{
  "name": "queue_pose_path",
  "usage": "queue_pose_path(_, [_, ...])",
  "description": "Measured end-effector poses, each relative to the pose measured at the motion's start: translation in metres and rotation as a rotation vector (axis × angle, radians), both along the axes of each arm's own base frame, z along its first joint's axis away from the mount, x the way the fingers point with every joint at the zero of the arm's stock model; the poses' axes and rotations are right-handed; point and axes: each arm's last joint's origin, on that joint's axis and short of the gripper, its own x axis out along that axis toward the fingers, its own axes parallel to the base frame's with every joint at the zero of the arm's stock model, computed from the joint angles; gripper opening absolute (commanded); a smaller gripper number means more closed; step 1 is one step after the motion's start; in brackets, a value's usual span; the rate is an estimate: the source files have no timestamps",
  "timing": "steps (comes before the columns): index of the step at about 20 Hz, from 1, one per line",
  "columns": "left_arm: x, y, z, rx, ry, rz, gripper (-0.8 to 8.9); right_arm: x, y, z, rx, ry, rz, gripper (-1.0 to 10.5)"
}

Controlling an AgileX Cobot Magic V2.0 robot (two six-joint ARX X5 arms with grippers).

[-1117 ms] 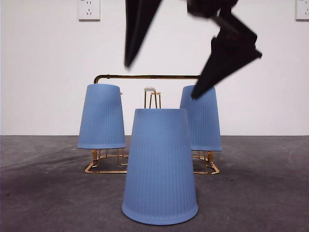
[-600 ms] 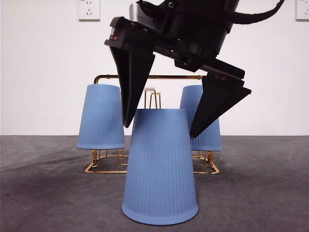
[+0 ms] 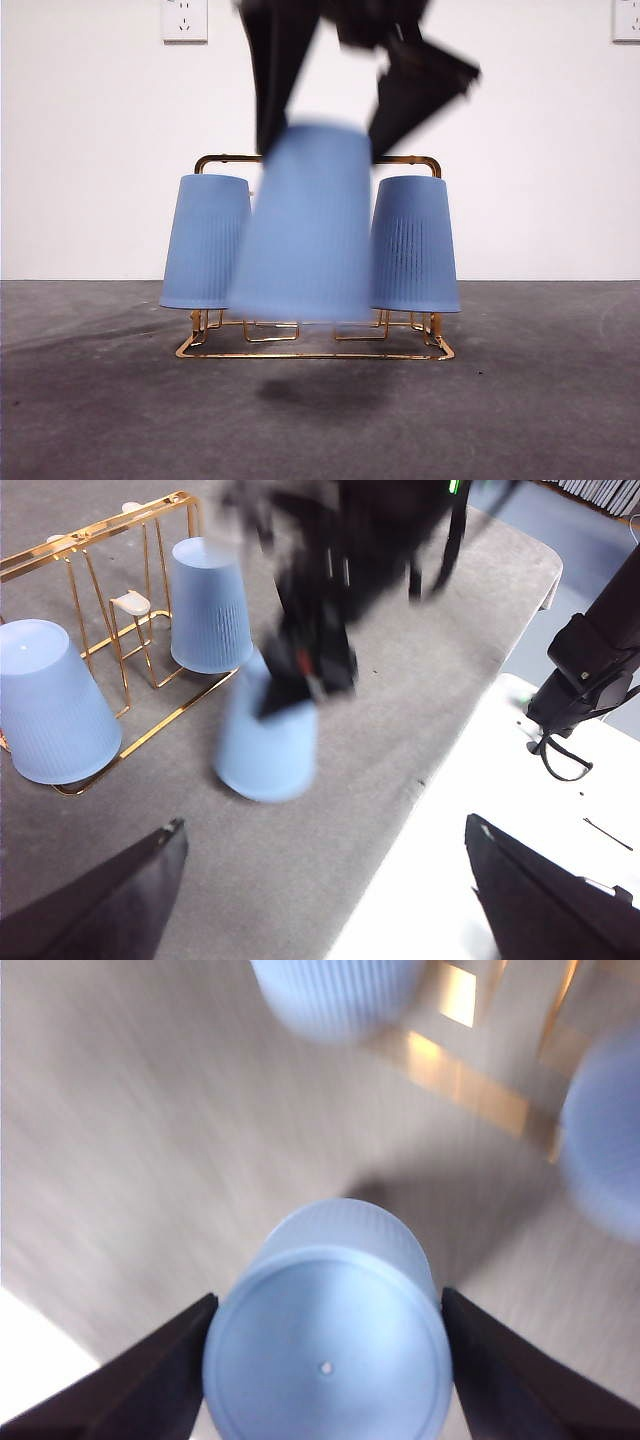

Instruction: Pick the top cup and place it on cupholder, pick up the mid cup and place it on cupholder, last pick the bottom cup and place it on cupholder.

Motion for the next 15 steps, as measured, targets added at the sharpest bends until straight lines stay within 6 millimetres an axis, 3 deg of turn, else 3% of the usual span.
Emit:
queue_pose_path(4, [0.0, 0.0, 0.0, 0.0, 0.001, 0.0, 4.36, 0.003, -0.001, 0.058, 0.042, -0.146, -0.054, 2.5])
queue_pose_path(7, [0.0, 0.0, 0.0, 0.001, 0.001, 0.0, 4.36, 0.004, -0.003, 0.088, 0.077, -0.256, -0.079, 2.5])
queue_pose_path(11, [0.0, 0.0, 0.0, 0.001, 0.001, 0.0, 4.36, 0.013, -0.007, 0.091, 0.059, -0.296, -0.09, 2.5])
queue_pose_path(15, [0.0, 0.0, 0.0, 0.001, 0.002, 0.0, 4.36, 0.032, -0.002, 0.075, 0.007, -0.292, -0.09, 2.5])
